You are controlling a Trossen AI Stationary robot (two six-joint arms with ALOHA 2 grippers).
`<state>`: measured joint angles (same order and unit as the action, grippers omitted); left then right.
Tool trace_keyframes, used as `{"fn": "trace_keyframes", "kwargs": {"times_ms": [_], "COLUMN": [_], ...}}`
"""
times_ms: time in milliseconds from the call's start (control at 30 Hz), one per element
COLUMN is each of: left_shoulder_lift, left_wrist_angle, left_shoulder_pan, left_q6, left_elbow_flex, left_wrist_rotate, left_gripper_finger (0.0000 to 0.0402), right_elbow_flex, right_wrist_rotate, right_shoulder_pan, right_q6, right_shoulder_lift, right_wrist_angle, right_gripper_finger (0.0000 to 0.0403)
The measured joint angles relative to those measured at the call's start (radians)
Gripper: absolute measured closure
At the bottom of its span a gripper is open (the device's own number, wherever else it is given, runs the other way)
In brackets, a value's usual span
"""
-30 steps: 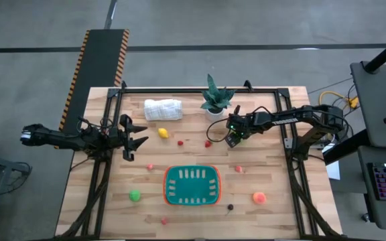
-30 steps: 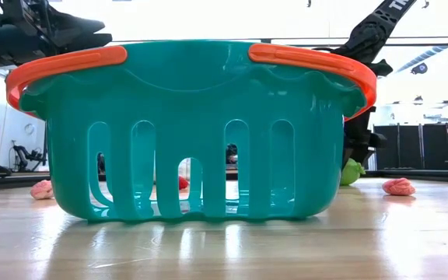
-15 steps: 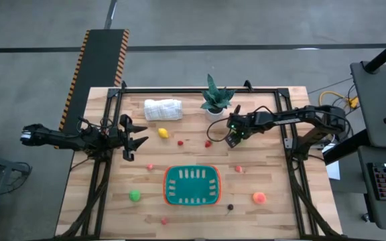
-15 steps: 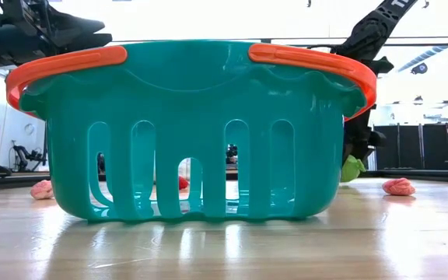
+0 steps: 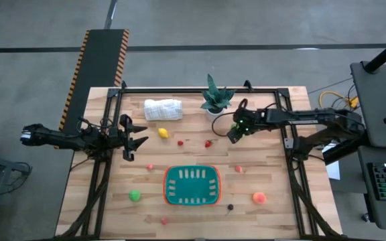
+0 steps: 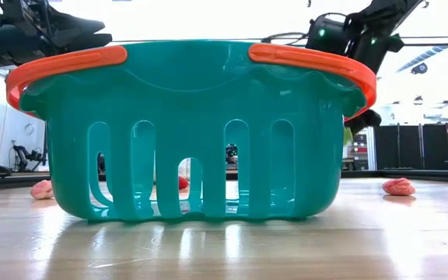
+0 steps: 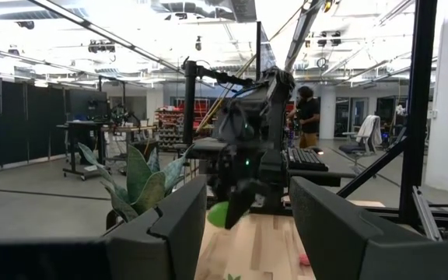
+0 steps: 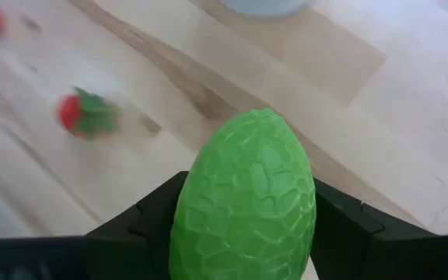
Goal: Pick and placing Produce into tupperware
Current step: Put the green guava into the blue bin
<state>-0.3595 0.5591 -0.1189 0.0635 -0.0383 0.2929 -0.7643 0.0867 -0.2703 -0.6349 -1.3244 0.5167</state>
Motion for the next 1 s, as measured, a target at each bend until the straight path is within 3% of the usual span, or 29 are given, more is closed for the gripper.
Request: {"fn": "trace_keyframes", "kwargs": {"times_ms": [533, 1000], "left_shoulder_lift": [0.0, 0.0], "left_wrist_angle": [0.0, 0.0], "left_shoulder_pan": [0.0, 0.0], "left_q6": [0.0, 0.0], "left_elbow_flex": [0.002, 0.003], "left_wrist_rotate": [0.0, 0.0], "left_gripper_finger": [0.0228, 0.0228], "right_elbow_flex": [-0.001, -0.001], "right_wrist_rotate": [-0.008, -0.009], "right_shoulder_pan": [0.075, 0.192], "right_q6": [0.008, 0.148], "right_shoulder_lift": [0.279, 0.321], "right_wrist_angle": [-0.077, -0.169], "right_gripper_finger": [0.0202, 0.02]}}
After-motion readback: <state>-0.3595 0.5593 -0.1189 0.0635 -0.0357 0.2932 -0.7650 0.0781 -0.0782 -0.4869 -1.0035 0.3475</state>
